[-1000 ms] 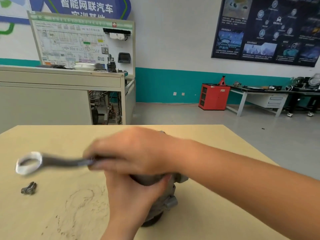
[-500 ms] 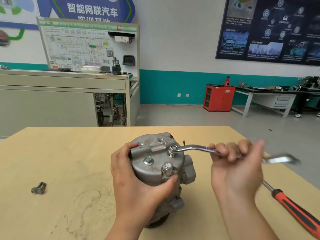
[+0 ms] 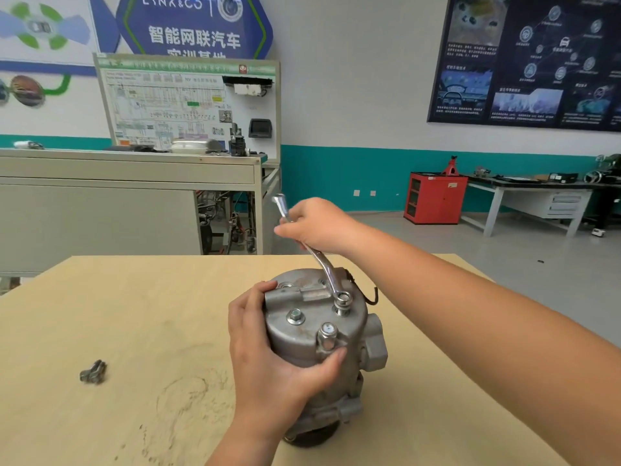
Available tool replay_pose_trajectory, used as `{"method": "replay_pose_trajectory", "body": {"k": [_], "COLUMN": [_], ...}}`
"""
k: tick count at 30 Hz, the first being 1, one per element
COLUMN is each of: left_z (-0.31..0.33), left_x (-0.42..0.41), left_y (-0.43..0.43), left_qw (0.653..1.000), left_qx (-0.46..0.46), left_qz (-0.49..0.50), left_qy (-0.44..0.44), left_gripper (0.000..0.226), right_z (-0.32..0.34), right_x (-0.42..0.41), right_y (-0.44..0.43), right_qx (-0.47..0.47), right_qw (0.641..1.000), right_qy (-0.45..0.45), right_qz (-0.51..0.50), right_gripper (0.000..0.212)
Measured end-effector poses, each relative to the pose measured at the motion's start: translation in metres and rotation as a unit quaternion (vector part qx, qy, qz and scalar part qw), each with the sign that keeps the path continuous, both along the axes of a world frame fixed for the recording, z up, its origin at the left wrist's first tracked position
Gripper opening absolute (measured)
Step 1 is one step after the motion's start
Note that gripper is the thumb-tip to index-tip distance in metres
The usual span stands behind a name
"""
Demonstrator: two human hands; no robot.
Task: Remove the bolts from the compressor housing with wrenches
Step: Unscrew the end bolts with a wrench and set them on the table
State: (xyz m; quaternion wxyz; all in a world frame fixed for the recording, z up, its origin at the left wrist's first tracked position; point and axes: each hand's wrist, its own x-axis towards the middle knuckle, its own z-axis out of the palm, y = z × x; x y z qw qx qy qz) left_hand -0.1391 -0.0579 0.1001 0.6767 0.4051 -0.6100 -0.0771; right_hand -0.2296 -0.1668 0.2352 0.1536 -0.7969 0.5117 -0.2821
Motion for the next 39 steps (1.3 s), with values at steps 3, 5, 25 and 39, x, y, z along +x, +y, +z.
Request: {"method": "replay_pose_trajectory", "body": {"k": [3,5,25,39], "left_z": [-0.002,-0.002,-0.001,0.001], "left_x": [-0.003,-0.004,-0.005,-0.008], "left_y": [-0.005,-0.008,-0.048,-0.042], "left_qw": [1.0,1.0,0.999,0.999], "left_qx": [0.001,0.014,0.017,0.03], "left_qz": [0.003,0.012,-0.045,-0.041], "left_qy": [0.0,0.003,-0.024,-0.012], "left_gripper": [0.088,0.093,0.082,0.082], "right_z": [0.009,0.011,-0.1,-0.013], "right_x": [0.025,0.04,-0.094,-0.042], "right_y": [0.016,0.031,0.119,-0.04], "right_qx": [-0.067,-0.096,-0.1,0.163], "right_qw": [0.986,0.968,0.665,0.951], "right_qy": [0.121,0.152,-0.731,-0.253], "right_qz": [0.095,0.177,0.114,-0.072], "right_gripper": [0.023,0.018,0.051,0.015]}}
